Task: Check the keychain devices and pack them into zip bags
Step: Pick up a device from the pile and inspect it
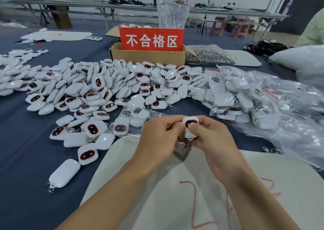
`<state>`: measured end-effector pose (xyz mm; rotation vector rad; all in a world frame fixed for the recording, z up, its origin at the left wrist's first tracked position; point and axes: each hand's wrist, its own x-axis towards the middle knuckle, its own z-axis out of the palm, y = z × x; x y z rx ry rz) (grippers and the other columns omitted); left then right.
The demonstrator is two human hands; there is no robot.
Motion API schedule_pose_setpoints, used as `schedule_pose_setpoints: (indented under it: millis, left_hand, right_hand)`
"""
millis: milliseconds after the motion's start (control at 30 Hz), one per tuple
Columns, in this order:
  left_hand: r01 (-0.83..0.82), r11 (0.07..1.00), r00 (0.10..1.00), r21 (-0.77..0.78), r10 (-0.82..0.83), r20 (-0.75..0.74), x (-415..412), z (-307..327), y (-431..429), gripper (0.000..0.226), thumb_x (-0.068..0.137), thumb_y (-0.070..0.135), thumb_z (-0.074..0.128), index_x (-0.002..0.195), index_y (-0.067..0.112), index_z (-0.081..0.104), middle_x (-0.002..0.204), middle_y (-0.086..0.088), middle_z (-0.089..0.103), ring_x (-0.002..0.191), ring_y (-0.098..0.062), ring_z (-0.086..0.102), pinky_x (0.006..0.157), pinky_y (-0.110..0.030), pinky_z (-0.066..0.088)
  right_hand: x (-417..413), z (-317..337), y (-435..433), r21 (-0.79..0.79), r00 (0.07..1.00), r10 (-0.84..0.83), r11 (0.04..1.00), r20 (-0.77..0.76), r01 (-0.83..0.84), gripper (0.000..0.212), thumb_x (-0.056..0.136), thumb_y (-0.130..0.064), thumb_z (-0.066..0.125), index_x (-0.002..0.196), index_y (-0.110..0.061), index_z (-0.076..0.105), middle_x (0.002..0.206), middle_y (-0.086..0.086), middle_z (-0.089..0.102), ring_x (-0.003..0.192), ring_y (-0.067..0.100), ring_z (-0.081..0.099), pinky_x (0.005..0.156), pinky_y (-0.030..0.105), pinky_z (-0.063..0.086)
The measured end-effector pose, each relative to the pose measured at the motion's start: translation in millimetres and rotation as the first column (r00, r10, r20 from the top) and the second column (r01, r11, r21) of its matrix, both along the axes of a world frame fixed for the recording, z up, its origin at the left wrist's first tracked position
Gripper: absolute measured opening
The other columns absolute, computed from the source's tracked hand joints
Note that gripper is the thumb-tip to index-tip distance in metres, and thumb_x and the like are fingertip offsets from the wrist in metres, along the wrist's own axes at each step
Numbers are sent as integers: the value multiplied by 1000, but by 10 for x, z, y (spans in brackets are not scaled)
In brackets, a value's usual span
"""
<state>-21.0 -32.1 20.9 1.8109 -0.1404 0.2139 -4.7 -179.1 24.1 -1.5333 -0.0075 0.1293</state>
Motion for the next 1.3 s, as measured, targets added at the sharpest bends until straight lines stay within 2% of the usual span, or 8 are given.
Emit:
schedule_pose_setpoints:
  millis: [167,300,467,700,833,1033,1200,1300]
  left_hand:
    - [15,1000,1000,-21,-15,-4,-14,-3,0,35,91,19,59,99,46,81,67,-2,70,58,-12,61,57,-27,53]
    - [23,1000,1000,-21,-23,10,-23,1,12,33,91,19,63,100,45,81,69,4,74,57,-9,66,56,-22,51]
    - [-41,998,999,-42,42,23,-40,3,-2,32,93,14,63,100,40,81,67,6,74,54,-6,65,56,-16,49]
    - [-65,998,996,-11,66,52,-52,17,4,35,96,9,67,98,41,80,65,10,71,53,-2,61,55,-14,47]
    - [-84,996,994,39,81,73,-53,18,1,29,97,11,67,104,35,80,64,15,70,55,0,63,57,-11,47]
    - [-307,896,948,319,261,181,-40,2,22,30,87,16,68,99,44,74,68,17,64,62,-6,57,58,-16,45]
    - [-329,694,942,640,284,176,-17,44,97,37,75,51,69,112,49,72,82,19,63,88,-7,54,71,-29,36]
    - [-294,623,953,724,250,171,-16,15,94,31,81,43,75,112,42,74,91,12,69,89,-17,54,83,-33,35]
  right_hand:
    - [-24,15,-25,-2,1000,0,1000,-11,0,17,87,6,64,89,-8,74,89,17,76,86,33,74,94,61,54]
    - [-18,16,-52,33,999,-10,999,-36,11,11,79,0,66,87,-4,72,84,21,73,86,41,77,80,47,50]
    - [-2,41,-76,68,995,102,993,-15,-100,22,82,7,63,98,-4,73,102,29,74,95,42,75,93,51,56]
    - [11,53,-88,69,995,99,993,5,-99,38,79,19,60,86,-13,78,84,21,74,77,33,63,70,37,49]
    - [-13,70,-73,78,996,92,993,20,-93,29,76,11,65,89,-12,77,91,24,75,81,53,62,76,43,48]
    - [-44,96,-54,22,998,64,998,15,-64,33,83,13,63,92,-16,78,90,13,78,78,21,66,79,36,51]
    - [-33,100,-56,1,1000,23,1000,6,-23,42,84,14,60,86,-23,81,81,2,76,75,15,59,71,30,43]
    - [-22,94,-74,3,1000,2,1000,-26,-2,43,82,14,59,85,-23,82,80,1,74,77,16,55,71,32,41]
